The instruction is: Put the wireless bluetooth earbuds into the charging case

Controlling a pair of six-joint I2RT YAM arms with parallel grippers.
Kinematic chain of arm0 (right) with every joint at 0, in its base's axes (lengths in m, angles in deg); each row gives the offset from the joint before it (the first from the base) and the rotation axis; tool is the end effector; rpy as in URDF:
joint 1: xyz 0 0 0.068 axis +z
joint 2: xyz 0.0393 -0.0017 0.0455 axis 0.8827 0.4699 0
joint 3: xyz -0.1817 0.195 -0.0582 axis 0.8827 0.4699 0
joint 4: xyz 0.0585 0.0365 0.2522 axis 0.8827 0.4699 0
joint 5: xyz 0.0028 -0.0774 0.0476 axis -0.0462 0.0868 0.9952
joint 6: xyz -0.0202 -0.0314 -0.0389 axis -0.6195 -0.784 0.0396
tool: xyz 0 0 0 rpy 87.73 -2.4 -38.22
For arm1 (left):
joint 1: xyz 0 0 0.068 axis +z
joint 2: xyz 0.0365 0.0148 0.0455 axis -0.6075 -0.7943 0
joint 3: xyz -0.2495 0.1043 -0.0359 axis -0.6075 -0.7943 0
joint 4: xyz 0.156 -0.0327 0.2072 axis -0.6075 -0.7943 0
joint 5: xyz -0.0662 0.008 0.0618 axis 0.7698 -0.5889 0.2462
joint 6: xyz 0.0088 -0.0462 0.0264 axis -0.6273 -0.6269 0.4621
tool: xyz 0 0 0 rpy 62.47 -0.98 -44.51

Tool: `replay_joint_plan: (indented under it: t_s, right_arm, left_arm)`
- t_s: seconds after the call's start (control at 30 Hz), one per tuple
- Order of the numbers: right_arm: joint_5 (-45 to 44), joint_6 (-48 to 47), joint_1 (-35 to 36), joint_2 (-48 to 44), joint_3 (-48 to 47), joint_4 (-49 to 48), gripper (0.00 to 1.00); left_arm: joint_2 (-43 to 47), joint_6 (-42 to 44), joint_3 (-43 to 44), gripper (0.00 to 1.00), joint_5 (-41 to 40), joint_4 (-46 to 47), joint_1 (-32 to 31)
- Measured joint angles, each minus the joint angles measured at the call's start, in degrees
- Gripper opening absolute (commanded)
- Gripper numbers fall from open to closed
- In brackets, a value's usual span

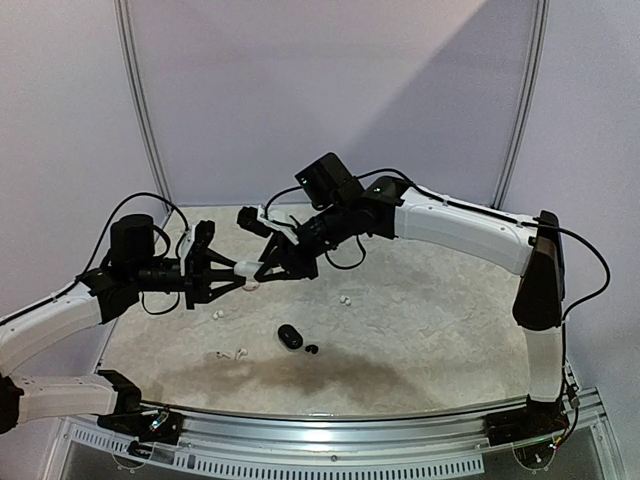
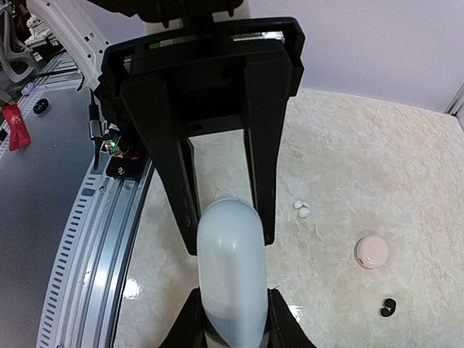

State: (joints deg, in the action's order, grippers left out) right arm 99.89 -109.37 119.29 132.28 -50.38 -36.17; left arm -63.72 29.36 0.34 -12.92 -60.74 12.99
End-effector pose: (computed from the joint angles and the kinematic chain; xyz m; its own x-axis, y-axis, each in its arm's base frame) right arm 0.2418 0.4134 0.3167 0.0282 -0.5370 -0.8431 -0.9921 -0.1184 0.0422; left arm 0.1833 -0.1125 0.2632 -0.0729 0.2130 -0.9743 0.9639 0.2660 -0.0140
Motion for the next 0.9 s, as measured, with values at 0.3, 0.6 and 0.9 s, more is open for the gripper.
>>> replay_joint_plan:
  t_s: [0.3,0.6,0.9]
  right_arm:
    - [0.44,0.15,0.28,0.00,-0.07,-0.74,0.00]
    - [0.55,0.00,0.39,0.00,-0.15,-1.33,0.00]
    - [0.63,0.17,0.42,0.00,-0.24,-2.03,0.00]
  left_arm:
    - [-0.04,0.72,0.02,0.24,0.15,0.04,-0.98]
    - [-0.17,1.11,0.04,0.37,0.07,-0.35,-1.22]
    - [-0.81,0.72,0.04,0.17,-1.03,-0.28,-1.42]
